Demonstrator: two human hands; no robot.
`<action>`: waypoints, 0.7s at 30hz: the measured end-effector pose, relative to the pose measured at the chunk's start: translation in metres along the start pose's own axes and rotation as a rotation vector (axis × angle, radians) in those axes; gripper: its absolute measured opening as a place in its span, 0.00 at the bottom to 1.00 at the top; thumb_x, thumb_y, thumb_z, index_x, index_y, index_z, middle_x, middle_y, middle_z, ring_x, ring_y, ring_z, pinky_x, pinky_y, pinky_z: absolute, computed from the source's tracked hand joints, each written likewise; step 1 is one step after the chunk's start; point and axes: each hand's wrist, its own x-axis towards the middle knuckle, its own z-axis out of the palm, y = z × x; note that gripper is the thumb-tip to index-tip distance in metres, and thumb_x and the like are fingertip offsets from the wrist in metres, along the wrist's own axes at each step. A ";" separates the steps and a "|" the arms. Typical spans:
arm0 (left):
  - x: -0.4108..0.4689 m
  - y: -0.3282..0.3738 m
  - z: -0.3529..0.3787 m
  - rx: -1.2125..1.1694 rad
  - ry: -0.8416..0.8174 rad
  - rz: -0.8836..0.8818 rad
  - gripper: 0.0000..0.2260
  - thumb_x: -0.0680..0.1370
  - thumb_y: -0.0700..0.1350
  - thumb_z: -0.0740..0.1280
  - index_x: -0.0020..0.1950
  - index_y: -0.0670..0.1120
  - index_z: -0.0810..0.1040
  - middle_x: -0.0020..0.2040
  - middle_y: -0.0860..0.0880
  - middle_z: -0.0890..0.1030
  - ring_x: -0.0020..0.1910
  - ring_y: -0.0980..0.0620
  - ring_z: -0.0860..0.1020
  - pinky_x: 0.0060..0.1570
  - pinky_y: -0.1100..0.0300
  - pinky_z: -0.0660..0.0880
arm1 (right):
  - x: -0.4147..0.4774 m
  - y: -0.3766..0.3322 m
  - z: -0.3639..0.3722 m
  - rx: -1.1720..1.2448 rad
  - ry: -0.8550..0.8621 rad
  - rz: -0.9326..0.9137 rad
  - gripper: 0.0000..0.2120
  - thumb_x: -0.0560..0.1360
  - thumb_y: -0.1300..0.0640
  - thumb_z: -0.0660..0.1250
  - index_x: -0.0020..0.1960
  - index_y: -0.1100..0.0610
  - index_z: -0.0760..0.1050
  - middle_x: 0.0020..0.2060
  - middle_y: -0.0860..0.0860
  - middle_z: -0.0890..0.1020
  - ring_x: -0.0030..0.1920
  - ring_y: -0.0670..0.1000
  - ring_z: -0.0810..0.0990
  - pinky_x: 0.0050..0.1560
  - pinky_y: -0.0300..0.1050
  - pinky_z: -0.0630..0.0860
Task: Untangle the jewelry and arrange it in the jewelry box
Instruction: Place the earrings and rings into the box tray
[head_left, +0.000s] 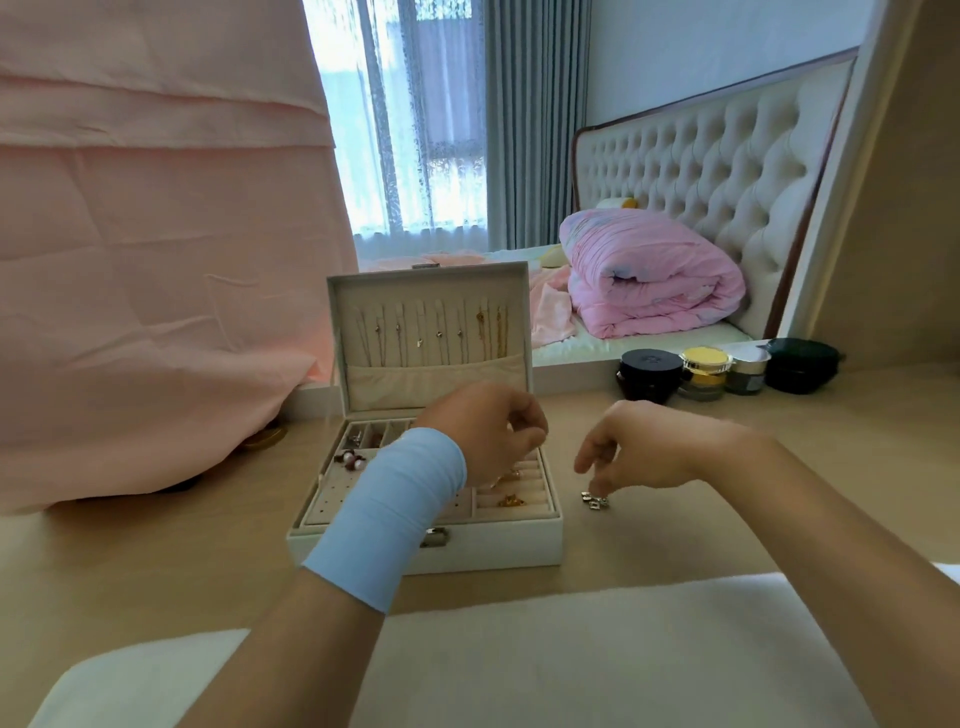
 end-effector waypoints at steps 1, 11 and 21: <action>0.006 0.009 0.005 0.041 -0.022 0.004 0.05 0.78 0.50 0.66 0.52 0.56 0.81 0.49 0.59 0.81 0.46 0.56 0.77 0.51 0.57 0.77 | 0.000 0.003 0.002 0.016 -0.023 0.009 0.16 0.71 0.48 0.78 0.59 0.44 0.83 0.45 0.41 0.82 0.46 0.43 0.80 0.46 0.38 0.75; 0.029 0.028 0.039 0.327 -0.093 0.032 0.08 0.76 0.51 0.67 0.54 0.57 0.83 0.52 0.58 0.83 0.51 0.54 0.79 0.50 0.60 0.74 | 0.007 0.030 0.015 0.157 0.001 0.002 0.05 0.71 0.57 0.78 0.44 0.48 0.87 0.41 0.42 0.86 0.43 0.43 0.83 0.46 0.42 0.81; 0.028 0.025 0.042 -0.016 0.025 -0.051 0.08 0.71 0.55 0.74 0.47 0.57 0.83 0.43 0.60 0.82 0.45 0.58 0.79 0.52 0.56 0.78 | 0.004 0.028 0.008 0.822 0.126 -0.043 0.16 0.73 0.57 0.77 0.59 0.55 0.78 0.38 0.56 0.83 0.28 0.47 0.73 0.27 0.40 0.65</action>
